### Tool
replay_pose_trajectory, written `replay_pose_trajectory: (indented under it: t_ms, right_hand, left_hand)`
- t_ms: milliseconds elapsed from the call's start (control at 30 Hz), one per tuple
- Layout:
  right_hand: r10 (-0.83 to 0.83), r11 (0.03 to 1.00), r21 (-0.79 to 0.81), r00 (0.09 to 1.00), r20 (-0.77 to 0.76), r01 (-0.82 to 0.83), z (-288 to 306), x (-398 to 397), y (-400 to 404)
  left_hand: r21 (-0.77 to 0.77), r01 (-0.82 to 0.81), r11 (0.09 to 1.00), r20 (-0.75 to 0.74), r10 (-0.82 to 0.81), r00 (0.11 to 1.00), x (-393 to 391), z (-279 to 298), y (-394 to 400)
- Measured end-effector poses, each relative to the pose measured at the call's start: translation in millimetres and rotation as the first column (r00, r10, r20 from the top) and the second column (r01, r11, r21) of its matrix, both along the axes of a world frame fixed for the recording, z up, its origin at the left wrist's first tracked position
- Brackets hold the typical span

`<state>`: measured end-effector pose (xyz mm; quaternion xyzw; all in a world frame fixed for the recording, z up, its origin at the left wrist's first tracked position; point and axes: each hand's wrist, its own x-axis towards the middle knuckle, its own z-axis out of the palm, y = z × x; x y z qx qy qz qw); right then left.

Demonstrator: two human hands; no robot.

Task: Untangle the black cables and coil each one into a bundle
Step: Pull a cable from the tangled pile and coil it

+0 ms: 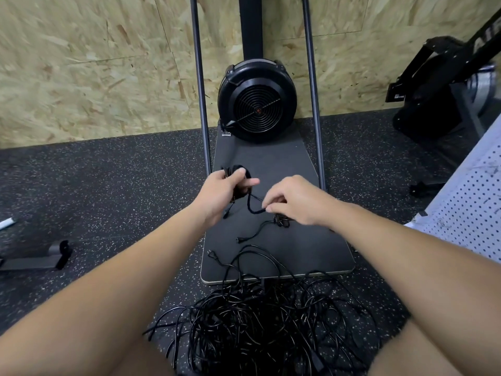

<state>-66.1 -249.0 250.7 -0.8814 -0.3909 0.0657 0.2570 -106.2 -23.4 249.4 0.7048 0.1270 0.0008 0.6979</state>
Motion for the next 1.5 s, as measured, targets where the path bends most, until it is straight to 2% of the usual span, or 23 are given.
replay_pose_trajectory:
  t_ms: [67, 133, 200, 300, 367, 467, 533, 667, 700, 767, 833, 900, 967, 1033, 1100, 1167, 1267, 1400, 1500]
  right_hand:
    - [-0.04, 0.987, 0.157, 0.999, 0.011, 0.037, 9.1, -7.6, 2.4]
    - [-0.091, 0.962, 0.257, 0.995, -0.041, 0.099, 14.1, -11.8, 2.1]
    - [-0.124, 0.947, 0.289, 0.989, -0.075, 0.14, 16.3, -13.2, 1.1]
    - [-0.187, 0.928, 0.325, 0.982, -0.017, 0.183, 17.2, -9.5, -2.8]
    - [-0.226, 0.903, 0.372, 0.974, -0.015, 0.215, 13.8, -3.1, -6.4]
    - [-0.196, 0.919, 0.323, 0.972, -0.127, 0.227, 7.2, 7.7, -13.3]
    - [-0.145, 0.936, 0.278, 0.956, -0.256, 0.217, 9.1, 5.1, -13.4]
    - [0.006, 0.922, 0.318, 0.813, -0.582, 0.221, 6.7, -3.4, -8.2]
    - [0.013, 0.915, 0.325, 0.791, -0.612, 0.237, 5.9, -4.4, -6.6]
    - [-0.07, 0.917, 0.299, 0.844, -0.532, 0.265, 7.3, -2.5, -5.0]
    - [-0.192, 0.935, 0.22, 0.917, -0.35, 0.279, 11.8, -1.3, -4.5]
    - [-0.208, 0.933, 0.225, 0.93, -0.303, 0.282, 12.6, -1.7, -2.0]
    - [-0.217, 0.936, 0.214, 0.938, -0.27, 0.279, 11.8, -3.1, -1.4]
    - [-0.235, 0.953, 0.15, 0.954, -0.185, 0.264, 10.9, -2.9, -1.5]
    - [-0.24, 0.954, 0.145, 0.957, -0.16, 0.264, 9.0, -2.0, -1.0]
    - [-0.252, 0.95, 0.154, 0.957, -0.14, 0.273, 9.2, -2.3, -0.5]
    - [-0.264, 0.954, 0.12, 0.96, -0.088, 0.274, 13.5, -3.8, -1.7]
    - [-0.23, 0.971, 0.049, 0.971, -0.062, 0.233, 17.8, -5.6, -3.1]
    - [-0.228, 0.972, 0.043, 0.97, -0.085, 0.232, 19.7, -9.0, 0.2]
  left_hand:
    - [0.063, 0.089, 0.994, -0.008, -0.089, 0.996, -4.7, -1.8, -9.1]
    - [0.09, 0.165, 0.982, -0.013, -0.165, 0.986, -10.8, -0.4, -18.4]
    - [0.093, 0.249, 0.964, -0.054, -0.244, 0.968, -17.5, 3.2, -26.3]
    - [0.106, 0.349, 0.931, -0.12, -0.336, 0.934, -18.3, 4.5, -30.0]
    - [0.054, 0.388, 0.92, -0.145, -0.377, 0.915, -18.4, 4.2, -30.6]
    - [-0.098, 0.45, 0.888, -0.069, -0.457, 0.887, -19.3, 4.5, -28.9]
    - [-0.119, 0.503, 0.856, -0.005, -0.507, 0.862, -17.3, 2.4, -25.7]
    - [-0.185, 0.455, 0.871, 0.015, -0.461, 0.887, -16.5, -1.8, -25.8]
    - [-0.207, 0.428, 0.88, 0.029, -0.431, 0.902, -16.9, -2.6, -26.3]
    - [-0.207, 0.381, 0.901, 0.054, -0.378, 0.924, -15.9, -3.2, -26.7]
    - [-0.105, 0.352, 0.93, 0.054, -0.348, 0.936, -14.5, -3.8, -29.9]
    - [0.101, 0.297, 0.95, 0.062, -0.304, 0.951, -13.1, -6.7, -33.5]
    - [0.349, 0.214, 0.913, 0.102, -0.264, 0.959, -12.9, -7.8, -35.1]
    - [0.468, 0.178, 0.866, 0.086, -0.245, 0.966, -12.6, -7.8, -35.5]
    - [0.375, 0.2, 0.905, 0.043, -0.232, 0.972, -13.7, -5.2, -39.3]
    - [0.125, 0.238, 0.963, -0.007, -0.239, 0.971, -15.8, -1.7, -44.6]
    - [-0.155, 0.302, 0.941, -0.085, -0.317, 0.945, -15.7, 9.7, -43.2]
    - [-0.22, 0.354, 0.909, -0.141, -0.389, 0.91, -13.3, 21.2, -30.9]
    - [-0.253, 0.263, 0.931, -0.126, -0.301, 0.945, -11.8, 20.3, -30.6]
